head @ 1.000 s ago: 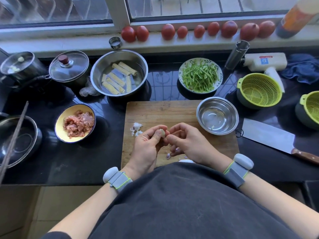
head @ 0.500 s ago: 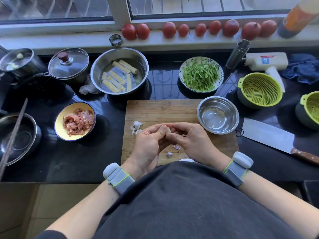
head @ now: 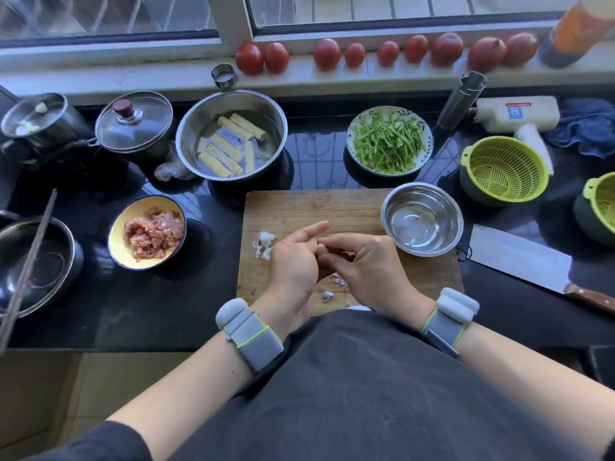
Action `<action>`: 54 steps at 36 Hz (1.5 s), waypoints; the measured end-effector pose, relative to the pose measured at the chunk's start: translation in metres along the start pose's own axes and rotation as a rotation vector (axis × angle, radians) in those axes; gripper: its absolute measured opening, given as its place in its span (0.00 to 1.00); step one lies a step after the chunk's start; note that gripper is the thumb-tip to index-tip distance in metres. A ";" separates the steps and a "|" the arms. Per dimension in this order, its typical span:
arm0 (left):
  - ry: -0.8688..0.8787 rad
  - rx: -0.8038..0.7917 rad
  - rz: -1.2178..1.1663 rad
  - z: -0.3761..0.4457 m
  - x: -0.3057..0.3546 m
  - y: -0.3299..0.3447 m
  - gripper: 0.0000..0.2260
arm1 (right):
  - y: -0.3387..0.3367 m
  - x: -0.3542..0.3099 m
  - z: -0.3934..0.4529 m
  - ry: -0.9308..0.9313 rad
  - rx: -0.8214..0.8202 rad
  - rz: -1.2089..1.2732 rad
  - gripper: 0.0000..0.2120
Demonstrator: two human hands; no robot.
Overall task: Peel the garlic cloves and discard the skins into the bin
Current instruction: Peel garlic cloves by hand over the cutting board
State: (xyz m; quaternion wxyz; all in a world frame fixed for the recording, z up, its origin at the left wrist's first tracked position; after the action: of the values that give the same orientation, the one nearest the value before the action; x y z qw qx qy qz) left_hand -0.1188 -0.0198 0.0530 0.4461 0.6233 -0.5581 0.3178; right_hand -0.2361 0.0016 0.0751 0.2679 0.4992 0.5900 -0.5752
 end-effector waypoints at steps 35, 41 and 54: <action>0.544 -0.215 0.543 -0.005 0.044 -0.008 0.04 | -0.013 0.021 0.000 0.269 -0.103 0.394 0.04; 0.524 -0.214 0.545 -0.005 0.039 -0.010 0.03 | -0.009 0.021 -0.002 0.299 -0.152 0.498 0.08; 0.581 -0.233 0.667 -0.004 0.037 -0.011 0.04 | -0.013 0.015 -0.001 0.149 -0.076 0.171 0.11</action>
State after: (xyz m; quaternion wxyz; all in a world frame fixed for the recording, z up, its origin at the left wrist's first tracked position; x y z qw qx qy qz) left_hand -0.1014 -0.0319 0.0852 0.5245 0.2402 -0.6122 0.5408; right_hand -0.2529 0.0092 0.0673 0.2902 0.5786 0.5847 -0.4890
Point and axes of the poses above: each hand's wrist, its own z-axis towards the middle knuckle, its own y-axis out of the palm, x = y × z, the point moved 8 cm from there along z, towards the middle knuckle, and after that the axes turned 15 degrees about y, right-handed, at the moved point
